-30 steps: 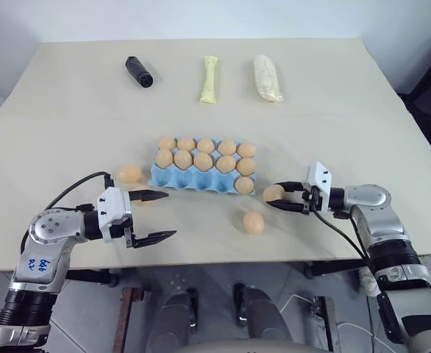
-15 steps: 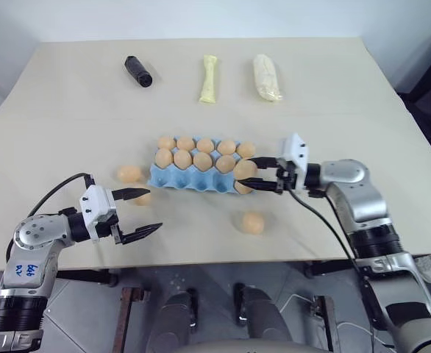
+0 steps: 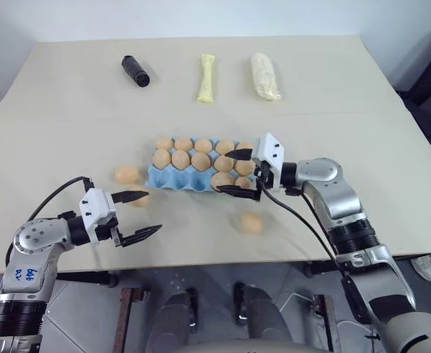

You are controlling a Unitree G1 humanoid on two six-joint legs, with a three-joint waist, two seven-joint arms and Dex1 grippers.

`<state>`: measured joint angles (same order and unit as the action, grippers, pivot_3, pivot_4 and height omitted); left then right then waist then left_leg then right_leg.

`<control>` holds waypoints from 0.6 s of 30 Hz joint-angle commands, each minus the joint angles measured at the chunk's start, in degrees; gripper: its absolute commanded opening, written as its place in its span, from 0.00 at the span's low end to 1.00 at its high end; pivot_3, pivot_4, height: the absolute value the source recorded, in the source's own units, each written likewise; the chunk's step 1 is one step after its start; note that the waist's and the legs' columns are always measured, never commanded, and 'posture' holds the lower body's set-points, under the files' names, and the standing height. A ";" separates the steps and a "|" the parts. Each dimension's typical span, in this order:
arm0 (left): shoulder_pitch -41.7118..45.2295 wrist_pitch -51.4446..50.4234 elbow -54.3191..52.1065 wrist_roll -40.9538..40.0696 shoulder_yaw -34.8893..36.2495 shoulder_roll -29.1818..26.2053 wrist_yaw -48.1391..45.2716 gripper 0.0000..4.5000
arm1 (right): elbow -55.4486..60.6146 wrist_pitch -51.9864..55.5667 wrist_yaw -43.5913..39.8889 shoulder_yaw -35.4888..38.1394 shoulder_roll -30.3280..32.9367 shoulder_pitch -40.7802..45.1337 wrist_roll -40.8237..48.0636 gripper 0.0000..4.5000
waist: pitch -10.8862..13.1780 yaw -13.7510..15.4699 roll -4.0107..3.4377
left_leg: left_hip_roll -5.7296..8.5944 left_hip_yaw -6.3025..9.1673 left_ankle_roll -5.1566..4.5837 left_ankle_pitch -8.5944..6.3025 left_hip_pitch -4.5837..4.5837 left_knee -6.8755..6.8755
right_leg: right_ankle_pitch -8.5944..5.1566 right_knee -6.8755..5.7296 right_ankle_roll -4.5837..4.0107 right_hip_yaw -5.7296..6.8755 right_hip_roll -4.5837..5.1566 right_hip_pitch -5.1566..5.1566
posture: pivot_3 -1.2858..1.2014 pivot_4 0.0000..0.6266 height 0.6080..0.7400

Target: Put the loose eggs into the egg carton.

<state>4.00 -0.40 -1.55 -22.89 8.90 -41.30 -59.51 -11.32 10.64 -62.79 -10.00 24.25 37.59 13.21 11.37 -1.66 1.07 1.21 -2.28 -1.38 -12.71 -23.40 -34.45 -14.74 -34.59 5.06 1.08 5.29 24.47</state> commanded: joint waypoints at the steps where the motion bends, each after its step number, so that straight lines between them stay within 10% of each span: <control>1: 1.02 -0.77 -2.41 -1.17 0.23 0.00 -0.46 1.00 | 9.75 2.95 -3.01 5.33 4.46 -3.96 6.35 0.99 | 0.00 0.23 0.00 | 0.00 0.00 -0.02 -0.01 -0.01 -0.04 | 0.00 -0.01 0.00 0.02 0.01 -0.01 | 0.52 0.24 1.00; 18: 10.26 -0.59 0.86 2.40 -9.80 6.89 -2.27 1.00 | 8.12 -12.16 -6.55 24.09 18.79 -35.19 8.26 0.99 | -0.01 0.77 0.00 | -0.17 -0.32 -0.27 -0.19 0.29 -0.61 | 0.14 0.58 -0.09 0.20 0.00 -0.78 | 0.52 0.24 1.00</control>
<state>13.64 -2.16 -0.97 -20.76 -1.01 -34.34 -61.15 -3.33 1.00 -69.28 12.43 42.62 2.70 21.35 11.36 -0.88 1.07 1.04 -2.62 -1.66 -12.90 -23.10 -35.08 -14.60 -33.99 4.95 1.27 5.30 23.68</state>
